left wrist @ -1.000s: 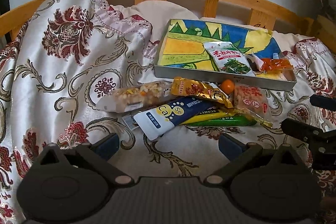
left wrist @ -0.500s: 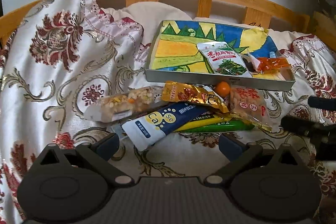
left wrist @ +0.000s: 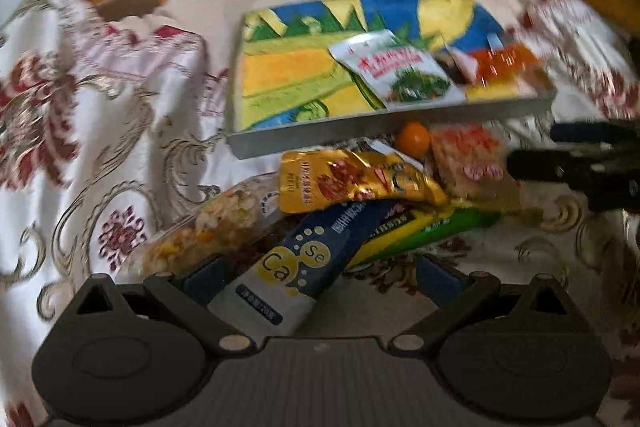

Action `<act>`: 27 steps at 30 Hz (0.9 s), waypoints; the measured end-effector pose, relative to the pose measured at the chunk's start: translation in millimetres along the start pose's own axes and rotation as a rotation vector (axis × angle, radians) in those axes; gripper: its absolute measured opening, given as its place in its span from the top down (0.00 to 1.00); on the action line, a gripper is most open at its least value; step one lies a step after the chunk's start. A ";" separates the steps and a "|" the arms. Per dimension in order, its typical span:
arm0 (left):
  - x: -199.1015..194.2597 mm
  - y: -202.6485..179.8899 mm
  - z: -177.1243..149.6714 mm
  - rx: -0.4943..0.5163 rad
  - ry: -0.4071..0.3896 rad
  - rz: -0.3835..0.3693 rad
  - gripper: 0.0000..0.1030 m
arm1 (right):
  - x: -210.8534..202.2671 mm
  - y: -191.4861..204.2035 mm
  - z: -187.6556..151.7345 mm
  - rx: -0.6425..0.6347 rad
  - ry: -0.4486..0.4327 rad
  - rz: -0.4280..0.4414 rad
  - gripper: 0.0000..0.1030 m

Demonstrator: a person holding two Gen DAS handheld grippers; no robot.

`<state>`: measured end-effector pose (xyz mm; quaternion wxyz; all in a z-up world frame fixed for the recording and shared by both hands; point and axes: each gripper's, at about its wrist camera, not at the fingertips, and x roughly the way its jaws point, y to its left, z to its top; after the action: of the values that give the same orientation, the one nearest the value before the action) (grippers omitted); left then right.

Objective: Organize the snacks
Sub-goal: 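Move the right tool toward the clear red-printed bag while the left tool approaches the blue Ca stick, then grasp the clear red-printed bag with the right tool while the left tool grasps the blue Ca stick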

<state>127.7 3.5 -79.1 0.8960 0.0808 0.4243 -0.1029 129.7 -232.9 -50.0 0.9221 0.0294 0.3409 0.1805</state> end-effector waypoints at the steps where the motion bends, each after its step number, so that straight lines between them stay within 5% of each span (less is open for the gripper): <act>1: 2.8 -1.1 0.4 0.024 0.016 -0.010 0.00 | 3.7 -0.7 -0.1 0.012 0.008 0.002 0.01; 6: 16.7 -8.3 -0.9 0.137 0.080 0.017 0.01 | 20.6 0.3 -2.0 0.044 0.035 0.017 0.01; 11: 15.3 -8.2 -0.1 0.090 0.085 -0.002 0.01 | 35.2 5.2 -3.5 0.024 0.064 0.009 0.02; 20: 5.0 -6.2 2.3 -0.009 0.089 -0.055 0.20 | 28.2 3.0 -4.0 0.024 0.093 0.047 0.29; 22: 3.1 -7.2 2.3 -0.033 0.098 -0.075 0.21 | 24.2 2.6 -3.8 0.021 0.093 0.035 0.45; 27: -1.2 -12.6 4.2 -0.080 0.099 -0.095 0.21 | 15.4 -7.6 -2.3 0.058 0.109 0.020 0.58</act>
<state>126.9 -9.5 -76.2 0.8706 0.0298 0.4752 -0.1242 141.5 -234.7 -62.6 0.8991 0.0497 0.3954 0.1813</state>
